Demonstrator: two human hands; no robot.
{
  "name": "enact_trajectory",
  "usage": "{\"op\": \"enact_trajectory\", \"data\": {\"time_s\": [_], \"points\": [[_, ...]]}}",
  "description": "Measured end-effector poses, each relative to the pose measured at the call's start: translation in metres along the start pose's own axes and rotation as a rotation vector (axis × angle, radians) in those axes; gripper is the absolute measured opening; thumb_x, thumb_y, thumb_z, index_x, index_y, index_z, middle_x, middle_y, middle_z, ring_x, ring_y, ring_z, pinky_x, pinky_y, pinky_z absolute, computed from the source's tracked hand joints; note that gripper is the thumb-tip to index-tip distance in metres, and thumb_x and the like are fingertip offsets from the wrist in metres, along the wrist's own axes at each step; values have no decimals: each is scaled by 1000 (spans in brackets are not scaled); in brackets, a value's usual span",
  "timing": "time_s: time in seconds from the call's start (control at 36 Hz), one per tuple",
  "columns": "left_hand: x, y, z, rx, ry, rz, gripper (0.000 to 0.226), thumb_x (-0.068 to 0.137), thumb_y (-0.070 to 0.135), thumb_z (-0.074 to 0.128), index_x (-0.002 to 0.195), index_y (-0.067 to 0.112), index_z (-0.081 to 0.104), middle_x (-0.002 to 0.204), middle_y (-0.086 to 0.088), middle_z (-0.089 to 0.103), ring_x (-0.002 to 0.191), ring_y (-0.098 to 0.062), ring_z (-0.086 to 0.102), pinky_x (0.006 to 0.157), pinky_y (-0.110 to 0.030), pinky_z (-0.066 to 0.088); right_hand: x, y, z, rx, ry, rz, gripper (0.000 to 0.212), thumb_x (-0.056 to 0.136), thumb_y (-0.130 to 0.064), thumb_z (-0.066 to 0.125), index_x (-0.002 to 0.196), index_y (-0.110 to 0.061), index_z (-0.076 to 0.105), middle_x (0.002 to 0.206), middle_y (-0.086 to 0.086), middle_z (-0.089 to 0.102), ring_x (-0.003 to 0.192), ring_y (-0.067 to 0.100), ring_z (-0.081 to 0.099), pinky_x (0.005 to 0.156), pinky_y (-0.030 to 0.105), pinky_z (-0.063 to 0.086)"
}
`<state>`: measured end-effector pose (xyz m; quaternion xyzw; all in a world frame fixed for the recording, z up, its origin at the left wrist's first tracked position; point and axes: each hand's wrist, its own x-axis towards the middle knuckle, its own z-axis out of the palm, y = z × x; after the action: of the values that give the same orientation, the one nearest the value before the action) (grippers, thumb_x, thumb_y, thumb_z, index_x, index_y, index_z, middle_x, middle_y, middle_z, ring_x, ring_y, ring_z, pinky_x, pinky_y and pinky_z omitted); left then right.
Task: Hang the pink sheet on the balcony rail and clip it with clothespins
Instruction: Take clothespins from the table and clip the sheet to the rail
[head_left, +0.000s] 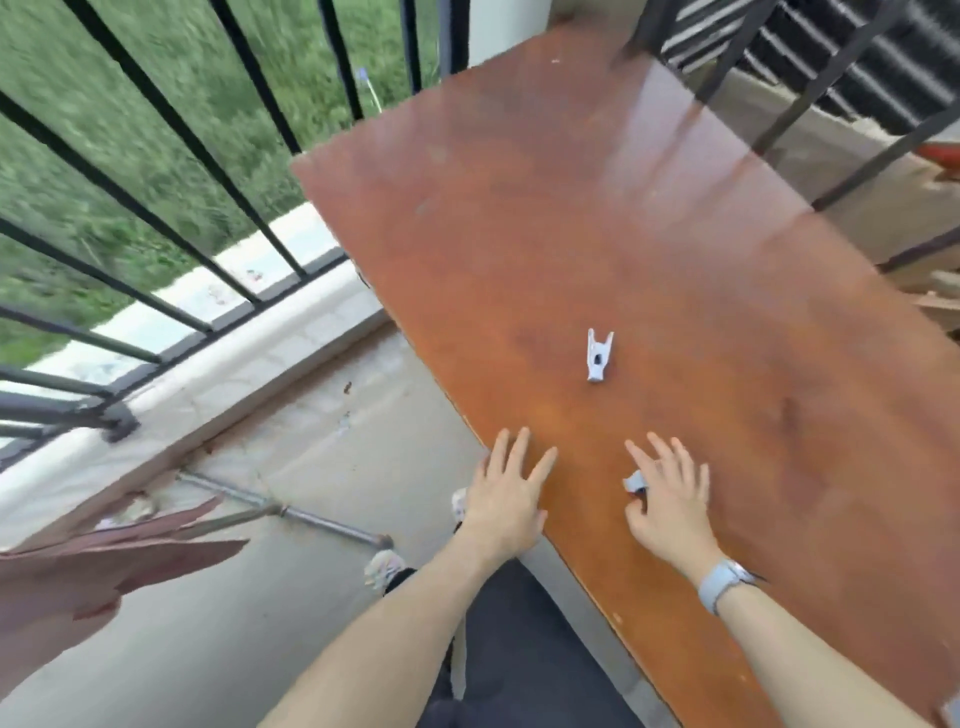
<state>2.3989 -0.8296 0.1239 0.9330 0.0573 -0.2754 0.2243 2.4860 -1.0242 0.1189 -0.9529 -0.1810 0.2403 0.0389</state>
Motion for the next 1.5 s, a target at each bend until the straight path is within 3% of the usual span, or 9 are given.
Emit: {"op": "enact_trajectory", "data": {"time_s": [0.08, 0.17, 0.36, 0.58, 0.72, 0.97, 1.14, 1.22, 1.5], "points": [[2, -3, 9, 136, -82, 27, 73, 92, 34, 47, 146, 31, -2, 153, -9, -20, 139, -33, -21, 115, -50, 6, 0, 10, 7, 54, 21, 33, 59, 80, -11, 52, 136, -22, 38, 148, 3, 26, 139, 27, 12, 110, 52, 9], [1, -8, 10, 194, -106, 16, 71, 92, 35, 43, 145, 34, -5, 153, -4, -22, 139, -30, -21, 114, -51, 5, 6, 9, 10, 133, 158, 53, 36, 81, -6, 59, 116, -13, 57, 126, 11, 50, 122, 35, 38, 99, 51, 32], [-18, -18, -19, -7, 41, -207, 55, 94, 28, 38, 144, 21, 16, 154, -8, 10, 141, -26, 6, 112, -46, 15, 14, -38, -3, 272, 278, -64, 22, 87, -22, 58, 108, -14, 60, 105, 6, 59, 99, 28, 48, 79, 40, 44], [-114, -98, -24, -179, 314, -586, 46, 93, 28, 38, 138, 22, 30, 146, -1, 29, 134, -19, 26, 106, -36, 23, -4, -179, 1, 412, 72, -477, 37, 89, -38, 46, 114, -14, 58, 99, 4, 62, 96, 24, 52, 83, 32, 40], [-228, -161, 8, -240, 483, -862, 42, 88, 27, 41, 131, 24, 39, 135, 4, 42, 122, -19, 41, 97, -34, 34, -49, -295, 22, 313, -63, -748, 33, 92, -23, 49, 124, -17, 52, 117, 5, 57, 111, 23, 50, 89, 31, 37], [-481, -233, 101, -400, 883, -1274, 44, 85, 26, 46, 126, 14, 52, 129, -7, 54, 118, -27, 51, 95, -38, 41, -212, -485, 98, 149, -234, -1238, 25, 88, -16, 56, 112, -12, 55, 102, 10, 58, 100, 31, 55, 78, 36, 42], [-657, -250, 179, -456, 998, -1625, 46, 93, 28, 42, 138, 20, 36, 142, -1, 38, 129, -21, 36, 104, -34, 31, -367, -601, 164, 42, -381, -1529, 31, 88, -18, 55, 117, -10, 52, 116, 13, 60, 104, 34, 57, 78, 35, 45], [-725, -256, 208, -489, 1087, -1726, 46, 92, 27, 44, 136, 18, 38, 139, -2, 42, 128, -22, 38, 104, -35, 31, -442, -652, 185, 2, -421, -1689, 28, 89, -17, 54, 116, -9, 56, 112, 12, 61, 103, 31, 56, 73, 22, 33], [-923, -319, 263, -480, 1371, -1963, 42, 87, 16, 53, 129, 8, 49, 128, -13, 53, 118, -32, 47, 99, -39, 37, -647, -820, 260, 101, -489, -2021, 28, 91, -19, 52, 116, -9, 57, 101, 9, 62, 87, 27, 58, 63, 24, 28]]}}
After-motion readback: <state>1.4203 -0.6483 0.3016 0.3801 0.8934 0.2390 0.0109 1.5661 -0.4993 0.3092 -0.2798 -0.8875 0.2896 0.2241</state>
